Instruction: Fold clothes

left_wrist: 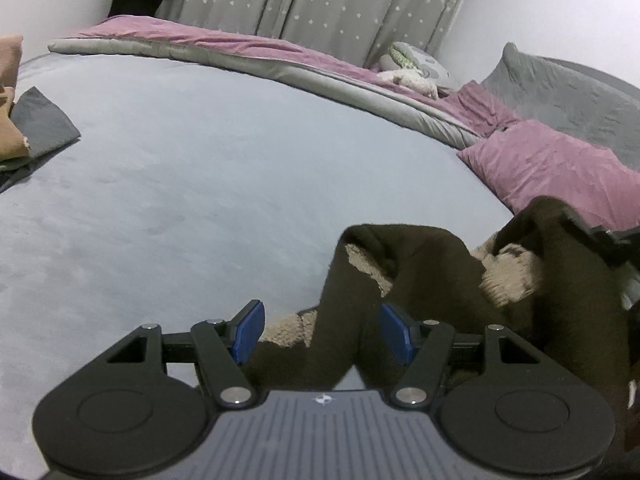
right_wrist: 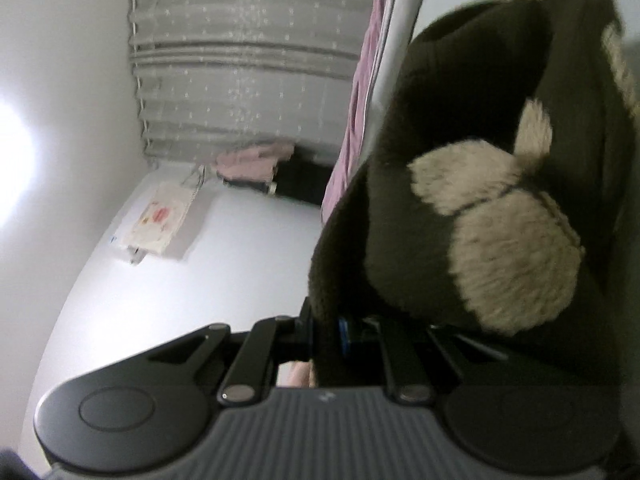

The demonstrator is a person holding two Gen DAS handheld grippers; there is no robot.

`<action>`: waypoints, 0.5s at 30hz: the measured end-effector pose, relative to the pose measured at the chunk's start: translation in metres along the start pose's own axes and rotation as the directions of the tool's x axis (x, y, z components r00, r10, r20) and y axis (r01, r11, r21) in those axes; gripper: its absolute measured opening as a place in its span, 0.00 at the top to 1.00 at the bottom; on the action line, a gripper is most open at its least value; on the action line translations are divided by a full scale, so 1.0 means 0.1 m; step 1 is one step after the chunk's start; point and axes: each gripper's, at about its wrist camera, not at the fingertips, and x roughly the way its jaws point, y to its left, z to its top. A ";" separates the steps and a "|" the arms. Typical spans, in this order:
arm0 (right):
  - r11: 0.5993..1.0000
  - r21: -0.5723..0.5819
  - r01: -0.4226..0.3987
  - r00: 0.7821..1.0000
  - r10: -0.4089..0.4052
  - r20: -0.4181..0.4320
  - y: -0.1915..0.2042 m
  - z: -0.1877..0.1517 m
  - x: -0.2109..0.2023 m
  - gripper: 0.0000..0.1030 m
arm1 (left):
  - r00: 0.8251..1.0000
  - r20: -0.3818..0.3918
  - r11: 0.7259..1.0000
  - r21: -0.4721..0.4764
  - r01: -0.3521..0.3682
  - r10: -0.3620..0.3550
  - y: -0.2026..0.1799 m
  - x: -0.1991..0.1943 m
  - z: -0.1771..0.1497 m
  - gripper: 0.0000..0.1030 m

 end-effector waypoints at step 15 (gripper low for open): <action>0.989 -0.044 0.142 0.940 -0.149 -0.307 -0.28 -0.69 0.84 0.90 | 0.996 0.075 0.997 -0.051 0.057 -0.053 0.21 -0.17 0.14 0.39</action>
